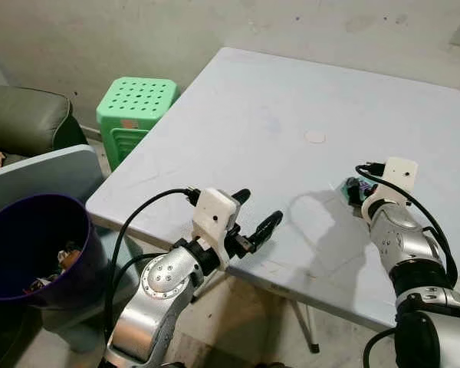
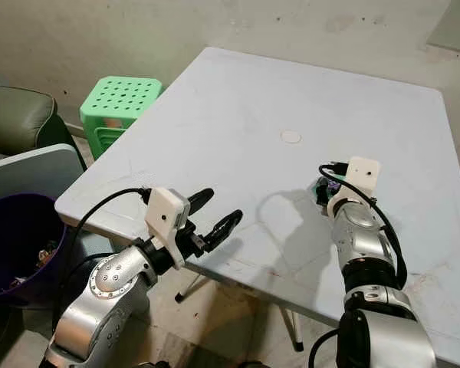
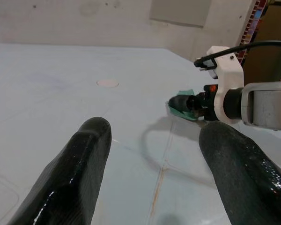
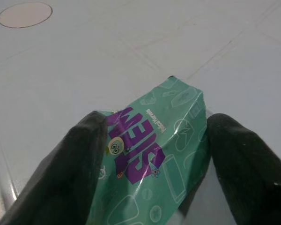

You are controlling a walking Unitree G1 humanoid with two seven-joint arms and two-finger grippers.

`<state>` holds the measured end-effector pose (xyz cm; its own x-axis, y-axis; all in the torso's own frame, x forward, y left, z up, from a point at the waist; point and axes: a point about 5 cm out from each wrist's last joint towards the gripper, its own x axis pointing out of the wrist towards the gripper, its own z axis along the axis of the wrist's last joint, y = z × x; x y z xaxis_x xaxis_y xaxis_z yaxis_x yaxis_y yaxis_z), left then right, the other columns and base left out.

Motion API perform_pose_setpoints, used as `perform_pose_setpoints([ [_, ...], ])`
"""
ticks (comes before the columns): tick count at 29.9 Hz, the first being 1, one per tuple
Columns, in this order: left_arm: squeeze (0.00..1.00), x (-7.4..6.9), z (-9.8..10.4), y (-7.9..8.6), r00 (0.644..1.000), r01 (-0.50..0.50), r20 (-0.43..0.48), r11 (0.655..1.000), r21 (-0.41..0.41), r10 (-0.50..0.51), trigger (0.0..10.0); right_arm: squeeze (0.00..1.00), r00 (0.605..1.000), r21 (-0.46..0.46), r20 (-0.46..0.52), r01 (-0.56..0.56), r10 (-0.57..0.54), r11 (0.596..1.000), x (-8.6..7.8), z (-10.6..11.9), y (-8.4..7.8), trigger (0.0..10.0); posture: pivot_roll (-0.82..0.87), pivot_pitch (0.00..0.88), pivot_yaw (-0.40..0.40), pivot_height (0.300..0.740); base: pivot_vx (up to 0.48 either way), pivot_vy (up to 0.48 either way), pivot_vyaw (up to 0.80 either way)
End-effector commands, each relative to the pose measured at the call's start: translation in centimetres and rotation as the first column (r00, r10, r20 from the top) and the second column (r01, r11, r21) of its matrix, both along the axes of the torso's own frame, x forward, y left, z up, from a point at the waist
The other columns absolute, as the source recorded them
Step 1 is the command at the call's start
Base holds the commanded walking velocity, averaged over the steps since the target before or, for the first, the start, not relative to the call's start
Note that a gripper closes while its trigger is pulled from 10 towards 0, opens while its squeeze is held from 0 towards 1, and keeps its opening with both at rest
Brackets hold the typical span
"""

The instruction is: Picking trash to rubbish bin

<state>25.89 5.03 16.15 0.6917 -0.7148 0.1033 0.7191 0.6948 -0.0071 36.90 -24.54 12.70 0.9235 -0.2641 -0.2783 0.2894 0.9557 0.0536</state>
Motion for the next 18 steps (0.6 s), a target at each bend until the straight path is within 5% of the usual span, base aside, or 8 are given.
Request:
perform_pose_setpoints([
  [1,0.0,0.2,0.0,0.0,1.0,-0.006,0.007,1.0,0.009,0.006,10.0,0.0,0.999,-0.001,-0.025,0.027,-0.027,1.0,-0.3,-0.4,-0.6,0.0,-0.04,0.166,-0.034,0.74,0.0,0.0,0.0],
  [18,0.0,1.3,0.5,0.1,0.998,-0.039,0.048,0.999,0.009,0.038,10.0,0.0,0.999,-0.007,-0.017,0.049,-0.049,0.999,-1.1,-1.1,-0.9,0.0,-0.05,0.133,-0.036,0.74,0.0,0.0,0.0],
])
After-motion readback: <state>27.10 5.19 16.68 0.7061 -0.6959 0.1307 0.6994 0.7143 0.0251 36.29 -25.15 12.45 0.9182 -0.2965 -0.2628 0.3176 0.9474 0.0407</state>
